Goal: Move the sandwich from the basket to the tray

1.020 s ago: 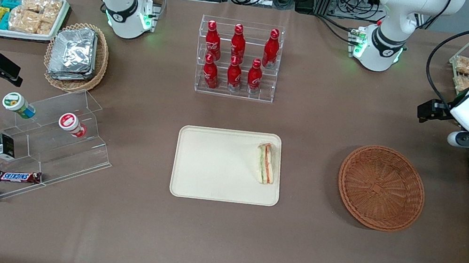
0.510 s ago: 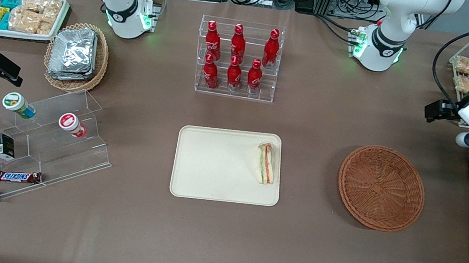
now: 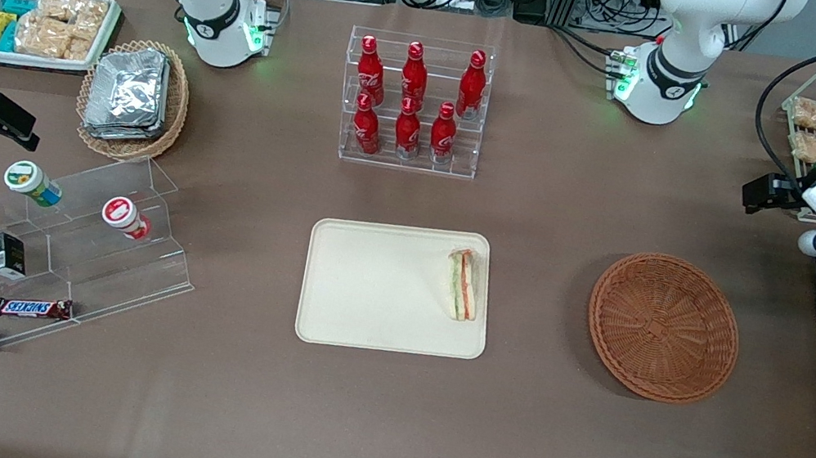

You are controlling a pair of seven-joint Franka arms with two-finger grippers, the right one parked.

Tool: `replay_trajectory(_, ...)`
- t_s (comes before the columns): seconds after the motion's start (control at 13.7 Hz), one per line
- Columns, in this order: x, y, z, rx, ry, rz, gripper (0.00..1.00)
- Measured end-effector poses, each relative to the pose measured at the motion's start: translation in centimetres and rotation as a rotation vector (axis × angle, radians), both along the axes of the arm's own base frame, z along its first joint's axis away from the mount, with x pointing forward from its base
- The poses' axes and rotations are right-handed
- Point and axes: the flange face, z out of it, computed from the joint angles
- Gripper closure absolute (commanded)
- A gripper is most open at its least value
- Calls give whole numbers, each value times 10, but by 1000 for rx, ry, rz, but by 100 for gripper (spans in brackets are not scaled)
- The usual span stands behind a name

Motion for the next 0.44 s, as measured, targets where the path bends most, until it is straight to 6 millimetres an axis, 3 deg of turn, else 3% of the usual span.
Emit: replay_trajectory(0.44, 0, 1, 0, -11, 1, 4, 0)
